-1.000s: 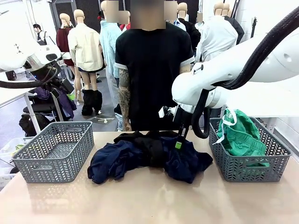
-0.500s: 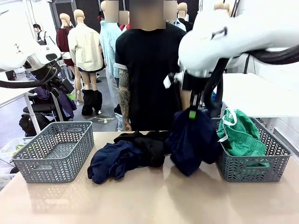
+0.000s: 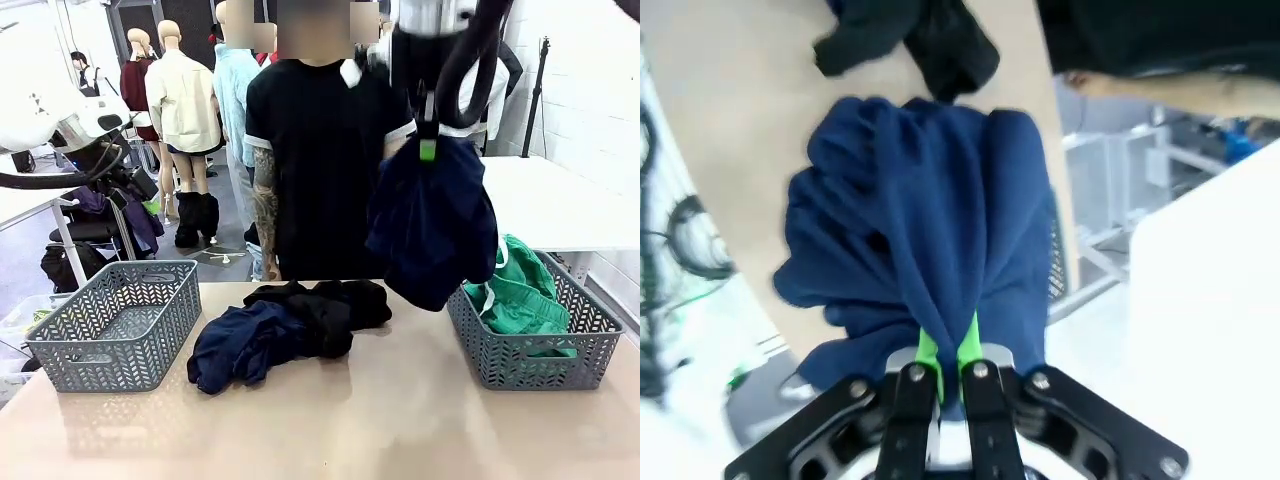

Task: Sort the tops and bottoms.
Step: Lift clothes from the center of the table with your right hand, then sort the clothes according to human instructions.

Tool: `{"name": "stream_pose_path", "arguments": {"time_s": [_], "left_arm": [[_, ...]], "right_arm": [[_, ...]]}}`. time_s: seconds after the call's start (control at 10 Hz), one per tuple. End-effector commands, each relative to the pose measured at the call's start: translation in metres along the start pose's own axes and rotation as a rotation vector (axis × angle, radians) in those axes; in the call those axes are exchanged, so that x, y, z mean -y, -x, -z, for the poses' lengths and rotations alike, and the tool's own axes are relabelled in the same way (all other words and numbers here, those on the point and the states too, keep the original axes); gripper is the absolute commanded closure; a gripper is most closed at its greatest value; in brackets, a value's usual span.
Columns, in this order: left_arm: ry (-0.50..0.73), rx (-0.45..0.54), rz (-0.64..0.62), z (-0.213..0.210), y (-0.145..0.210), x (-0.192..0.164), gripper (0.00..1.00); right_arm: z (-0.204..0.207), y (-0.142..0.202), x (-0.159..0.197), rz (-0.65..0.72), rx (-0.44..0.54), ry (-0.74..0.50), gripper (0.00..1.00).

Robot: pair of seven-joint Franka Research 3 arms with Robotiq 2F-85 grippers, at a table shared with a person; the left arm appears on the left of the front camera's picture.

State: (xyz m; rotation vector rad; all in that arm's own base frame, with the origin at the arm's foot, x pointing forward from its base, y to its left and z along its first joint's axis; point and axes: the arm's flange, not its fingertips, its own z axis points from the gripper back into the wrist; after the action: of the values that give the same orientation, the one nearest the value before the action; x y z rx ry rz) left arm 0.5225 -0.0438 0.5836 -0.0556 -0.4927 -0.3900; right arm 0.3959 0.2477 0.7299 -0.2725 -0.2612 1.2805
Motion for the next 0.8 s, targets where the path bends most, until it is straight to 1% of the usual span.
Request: {"name": "stream_pose_path", "arguments": {"time_s": [0.0,0.1,0.2,0.3,0.4,0.7], "left_arm": [[-0.003,-0.006,-0.017,-0.002,-0.001,-0.001,0.11],[-0.003,-0.006,-0.017,-0.002,-0.001,-0.001,0.11],[-0.003,-0.006,-0.017,-0.002,-0.001,-0.001,0.11],[-0.003,-0.006,-0.017,-0.002,-0.001,-0.001,0.11],[-0.003,-0.006,-0.017,-0.002,-0.001,-0.001,0.11],[-0.003,-0.006,-0.017,-0.002,-0.001,-0.001,0.11]], "right_arm": [[-0.038,-0.018,0.008,0.049,0.015,0.038,1.00],[-0.067,-0.025,0.003,0.062,0.036,0.070,1.00],[-0.089,-0.031,0.001,0.102,0.044,0.077,1.00],[-0.099,-0.037,-0.006,0.105,0.011,0.014,1.00],[-0.075,-0.013,-0.005,0.055,0.070,0.053,1.00],[-0.075,-0.013,-0.005,0.055,0.070,0.053,1.00]]}}
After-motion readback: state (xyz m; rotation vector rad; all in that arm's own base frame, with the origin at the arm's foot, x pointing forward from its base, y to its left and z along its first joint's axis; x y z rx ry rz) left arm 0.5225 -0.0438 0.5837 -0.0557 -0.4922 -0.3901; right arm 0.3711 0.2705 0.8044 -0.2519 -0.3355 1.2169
